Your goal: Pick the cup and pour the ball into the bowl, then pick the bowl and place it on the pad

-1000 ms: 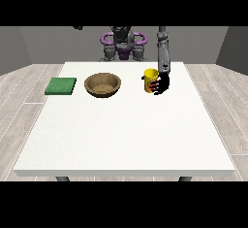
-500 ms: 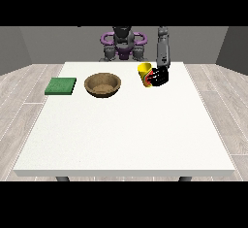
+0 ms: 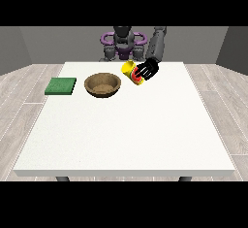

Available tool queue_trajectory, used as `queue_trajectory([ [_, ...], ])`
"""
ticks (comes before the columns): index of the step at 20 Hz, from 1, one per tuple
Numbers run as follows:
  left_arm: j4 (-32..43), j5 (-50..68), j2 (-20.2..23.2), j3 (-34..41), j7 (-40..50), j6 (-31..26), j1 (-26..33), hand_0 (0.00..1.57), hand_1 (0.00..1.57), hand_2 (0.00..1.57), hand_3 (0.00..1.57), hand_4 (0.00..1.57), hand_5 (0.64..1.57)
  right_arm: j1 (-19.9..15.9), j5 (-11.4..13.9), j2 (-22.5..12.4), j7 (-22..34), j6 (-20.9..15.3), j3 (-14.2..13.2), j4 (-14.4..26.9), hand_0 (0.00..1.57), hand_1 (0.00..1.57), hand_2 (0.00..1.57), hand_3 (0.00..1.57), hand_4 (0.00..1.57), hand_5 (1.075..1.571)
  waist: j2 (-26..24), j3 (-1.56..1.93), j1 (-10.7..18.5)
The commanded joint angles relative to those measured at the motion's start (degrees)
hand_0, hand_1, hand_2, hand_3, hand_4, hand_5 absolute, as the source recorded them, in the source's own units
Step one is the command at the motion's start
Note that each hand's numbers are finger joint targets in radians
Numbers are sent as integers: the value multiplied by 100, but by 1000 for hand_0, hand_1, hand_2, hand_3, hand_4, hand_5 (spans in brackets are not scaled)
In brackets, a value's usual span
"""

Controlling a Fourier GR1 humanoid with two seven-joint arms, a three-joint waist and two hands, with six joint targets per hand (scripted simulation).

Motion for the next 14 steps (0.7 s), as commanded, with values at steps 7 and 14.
queue_trajectory([
  [7,515,-1568,-266,-821,1823,1206,-1087,1391,1391,1571,1571,920,1561,-337,234,69,-570,96,-39,499,0,0,0,0,332,1563,387,-9,63],
  [14,1333,-3230,23,-1686,3380,1810,-1862,1368,1368,1571,1571,828,1552,-269,308,230,-377,74,273,746,0,0,0,0,347,1562,-12,6,-184],
])
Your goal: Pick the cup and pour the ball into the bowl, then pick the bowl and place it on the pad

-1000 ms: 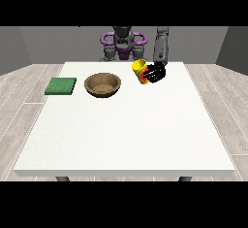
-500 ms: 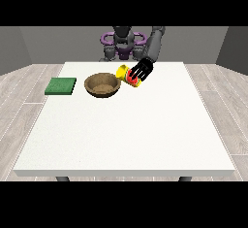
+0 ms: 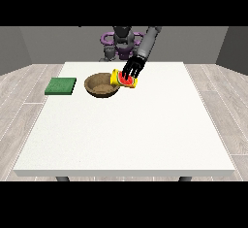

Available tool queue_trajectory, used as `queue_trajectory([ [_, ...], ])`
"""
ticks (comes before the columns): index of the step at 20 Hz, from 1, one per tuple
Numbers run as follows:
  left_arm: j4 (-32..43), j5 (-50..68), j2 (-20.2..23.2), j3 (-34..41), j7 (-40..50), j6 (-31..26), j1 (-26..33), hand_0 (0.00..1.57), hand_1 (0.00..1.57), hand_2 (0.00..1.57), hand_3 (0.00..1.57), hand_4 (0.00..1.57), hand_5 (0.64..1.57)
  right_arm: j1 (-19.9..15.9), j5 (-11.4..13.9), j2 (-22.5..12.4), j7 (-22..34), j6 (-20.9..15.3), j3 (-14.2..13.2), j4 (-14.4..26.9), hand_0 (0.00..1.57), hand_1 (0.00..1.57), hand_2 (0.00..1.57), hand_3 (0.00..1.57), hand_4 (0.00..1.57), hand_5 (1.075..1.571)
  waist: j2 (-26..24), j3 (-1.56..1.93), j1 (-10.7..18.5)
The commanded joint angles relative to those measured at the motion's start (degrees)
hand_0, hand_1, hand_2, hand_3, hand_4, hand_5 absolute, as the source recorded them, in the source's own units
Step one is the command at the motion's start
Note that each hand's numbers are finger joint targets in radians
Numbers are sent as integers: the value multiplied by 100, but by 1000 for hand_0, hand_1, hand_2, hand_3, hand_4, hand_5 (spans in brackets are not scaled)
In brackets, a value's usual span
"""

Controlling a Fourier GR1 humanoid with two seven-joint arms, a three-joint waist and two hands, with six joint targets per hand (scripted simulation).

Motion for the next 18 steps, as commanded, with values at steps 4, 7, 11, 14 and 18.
queue_trajectory([
  [4,862,-1790,-328,-1219,1423,32,-428,1363,1363,1522,1571,891,1524,19,110,140,10,-67,103,456,0,0,0,0,373,1565,-521,6,120],
  [7,1121,-2458,-844,-1738,2133,-88,-506,1308,1308,1403,1414,954,1470,137,119,178,-247,128,133,665,0,0,0,0,384,1566,-578,7,150],
  [11,1424,-3306,-680,-2442,2504,-628,-820,1469,1469,1571,1571,982,1490,77,172,134,-193,-1,2,878,0,0,0,0,381,1565,-775,5,277],
  [14,1615,-3860,-830,-2954,2760,-1162,-901,1502,1502,1571,1571,1021,1515,366,183,141,-273,193,80,967,0,0,0,0,383,1566,-1069,5,253],
  [18,965,-4146,-1104,-3280,3065,-1898,-788,1500,1500,1571,1571,1045,1509,316,402,299,-450,55,145,1363,0,0,0,0,379,1566,-1261,-4,424],
])
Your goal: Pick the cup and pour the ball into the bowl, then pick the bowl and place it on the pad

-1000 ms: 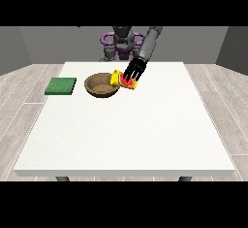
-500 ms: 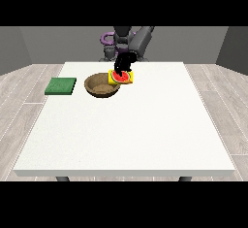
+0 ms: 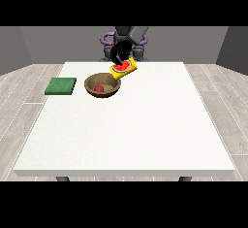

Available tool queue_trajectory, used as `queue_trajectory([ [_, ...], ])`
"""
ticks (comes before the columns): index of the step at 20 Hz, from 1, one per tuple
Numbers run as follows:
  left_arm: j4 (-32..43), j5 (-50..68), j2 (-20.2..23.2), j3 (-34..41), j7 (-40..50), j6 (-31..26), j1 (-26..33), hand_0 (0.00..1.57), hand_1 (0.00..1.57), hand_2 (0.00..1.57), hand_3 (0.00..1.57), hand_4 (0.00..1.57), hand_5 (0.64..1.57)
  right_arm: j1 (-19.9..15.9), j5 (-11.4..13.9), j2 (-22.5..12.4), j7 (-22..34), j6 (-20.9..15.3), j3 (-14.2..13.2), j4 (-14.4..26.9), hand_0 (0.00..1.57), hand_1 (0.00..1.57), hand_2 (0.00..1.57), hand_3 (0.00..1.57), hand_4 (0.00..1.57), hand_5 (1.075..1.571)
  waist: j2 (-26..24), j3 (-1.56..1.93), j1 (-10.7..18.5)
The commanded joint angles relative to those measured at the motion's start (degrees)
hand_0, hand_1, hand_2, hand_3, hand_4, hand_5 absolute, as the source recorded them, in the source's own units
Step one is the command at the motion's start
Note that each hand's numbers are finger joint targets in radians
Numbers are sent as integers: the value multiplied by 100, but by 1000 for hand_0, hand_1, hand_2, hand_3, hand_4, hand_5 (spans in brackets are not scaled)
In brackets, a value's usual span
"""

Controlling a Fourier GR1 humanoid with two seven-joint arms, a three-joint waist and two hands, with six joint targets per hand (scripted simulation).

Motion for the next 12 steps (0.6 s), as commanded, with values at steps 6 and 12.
queue_trajectory([
  [6,-874,-370,-169,-114,223,-783,189,1502,1502,1571,1571,1067,1505,37,241,3,-151,-123,-77,296,0,0,0,0,376,1564,-18,-11,359],
  [12,-1709,1837,505,1713,-756,465,527,1111,1111,1474,1482,947,1548,273,-17,-174,-312,10,-485,338,0,0,0,0,360,1564,8,-25,721],
])
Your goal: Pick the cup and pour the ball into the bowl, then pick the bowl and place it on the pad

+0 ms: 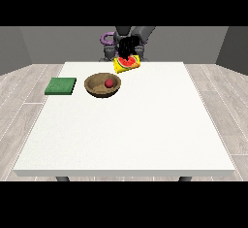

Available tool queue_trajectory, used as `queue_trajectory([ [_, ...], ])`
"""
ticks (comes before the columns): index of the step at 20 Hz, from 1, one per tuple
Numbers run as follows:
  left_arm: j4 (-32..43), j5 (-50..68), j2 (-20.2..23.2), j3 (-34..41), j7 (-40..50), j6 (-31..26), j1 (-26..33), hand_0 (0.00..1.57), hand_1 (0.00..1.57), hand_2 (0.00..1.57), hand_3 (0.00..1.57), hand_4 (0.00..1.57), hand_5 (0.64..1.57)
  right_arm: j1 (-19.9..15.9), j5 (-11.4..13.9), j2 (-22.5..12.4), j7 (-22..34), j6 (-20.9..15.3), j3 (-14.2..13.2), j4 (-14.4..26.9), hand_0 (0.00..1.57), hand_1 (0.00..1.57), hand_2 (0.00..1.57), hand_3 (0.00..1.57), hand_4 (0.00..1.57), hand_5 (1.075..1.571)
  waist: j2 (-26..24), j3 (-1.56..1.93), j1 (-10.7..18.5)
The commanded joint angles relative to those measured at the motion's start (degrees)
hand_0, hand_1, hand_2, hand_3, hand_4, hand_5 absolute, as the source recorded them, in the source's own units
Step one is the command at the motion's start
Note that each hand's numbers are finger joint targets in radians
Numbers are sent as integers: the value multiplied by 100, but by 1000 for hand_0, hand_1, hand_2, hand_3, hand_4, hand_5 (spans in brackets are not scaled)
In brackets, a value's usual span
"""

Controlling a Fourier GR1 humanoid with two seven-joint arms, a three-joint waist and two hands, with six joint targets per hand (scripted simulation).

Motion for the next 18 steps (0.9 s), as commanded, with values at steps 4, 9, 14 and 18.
queue_trajectory([
  [4,-1023,2237,599,1711,-1459,740,577,1241,1241,1571,1571,765,1568,68,97,4,-133,-158,-99,-252,0,0,0,0,382,1565,313,-29,367],
  [9,-1580,3588,887,2378,-3174,1079,1748,1517,1517,1571,1571,1204,1567,56,-9,45,-115,-172,-45,-976,0,0,0,0,392,1565,943,-36,160],
  [14,-2423,5322,429,3107,-4382,306,2150,1501,1501,1571,1571,1472,1461,124,13,157,-93,-392,-107,-1227,0,0,0,0,419,1565,1128,-69,472],
  [18,-2960,6876,-320,3637,-4454,-999,1876,1374,1374,1571,1568,861,1564,19,81,229,-15,-512,-35,-1122,0,0,0,0,461,1566,1277,-126,714],
])
